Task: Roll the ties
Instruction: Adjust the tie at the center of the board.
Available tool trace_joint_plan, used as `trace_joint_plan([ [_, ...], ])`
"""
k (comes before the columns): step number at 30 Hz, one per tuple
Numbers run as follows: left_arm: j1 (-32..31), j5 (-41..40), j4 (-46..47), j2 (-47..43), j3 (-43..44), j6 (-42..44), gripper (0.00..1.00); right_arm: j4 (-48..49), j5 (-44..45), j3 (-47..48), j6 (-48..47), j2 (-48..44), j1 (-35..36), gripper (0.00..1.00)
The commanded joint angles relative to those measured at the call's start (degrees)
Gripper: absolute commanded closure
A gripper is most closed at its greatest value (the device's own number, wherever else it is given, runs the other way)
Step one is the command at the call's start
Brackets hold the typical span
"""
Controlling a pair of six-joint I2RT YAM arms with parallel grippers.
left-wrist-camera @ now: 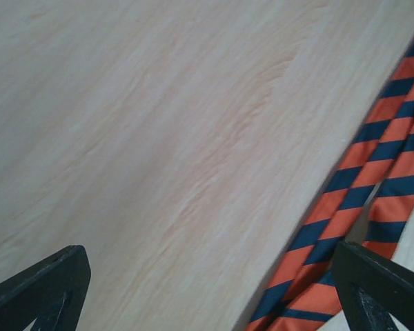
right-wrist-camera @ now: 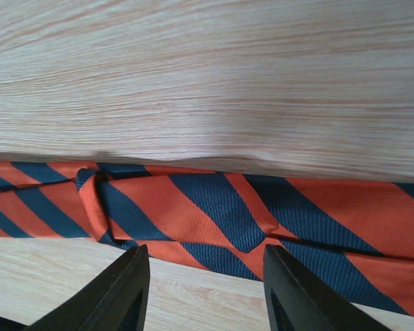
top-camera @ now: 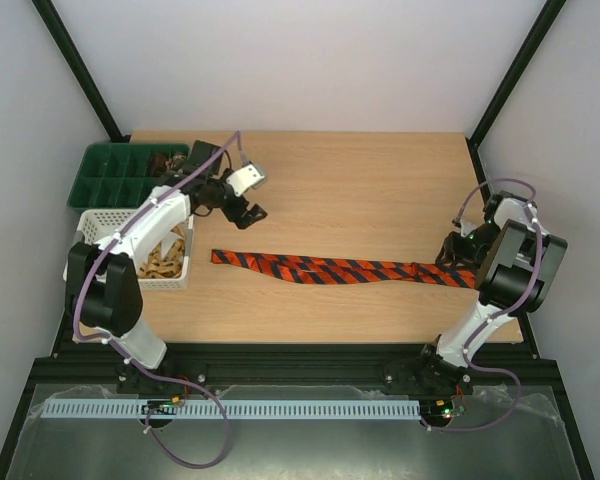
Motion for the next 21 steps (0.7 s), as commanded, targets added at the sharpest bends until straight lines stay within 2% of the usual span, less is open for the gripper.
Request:
trace_joint_plan([
  [1,-4.66,-1.92,1.82,-1.50,-2.44,-1.49,0.01,0.44,1.49,-2.09,2.65,1.81,0.23,0.52],
  [7,-7.91,-3.47,1.96,-1.73,-3.53,-0.65,0.01,3.29,2.61,-2.39,4.17,3.40,0.30,0.51],
  [16,-8.51,-4.54,2.41,-1.41,-2.78,-0.80,0.01,6.52,4.92,-3.37,6.11,4.23,0.37,0.50],
  [21,-8.69,-4.50,2.48,-1.30,-2.90,-0.94,0.01,7.33,4.69,-3.19,6.46,4.77,0.38,0.64],
])
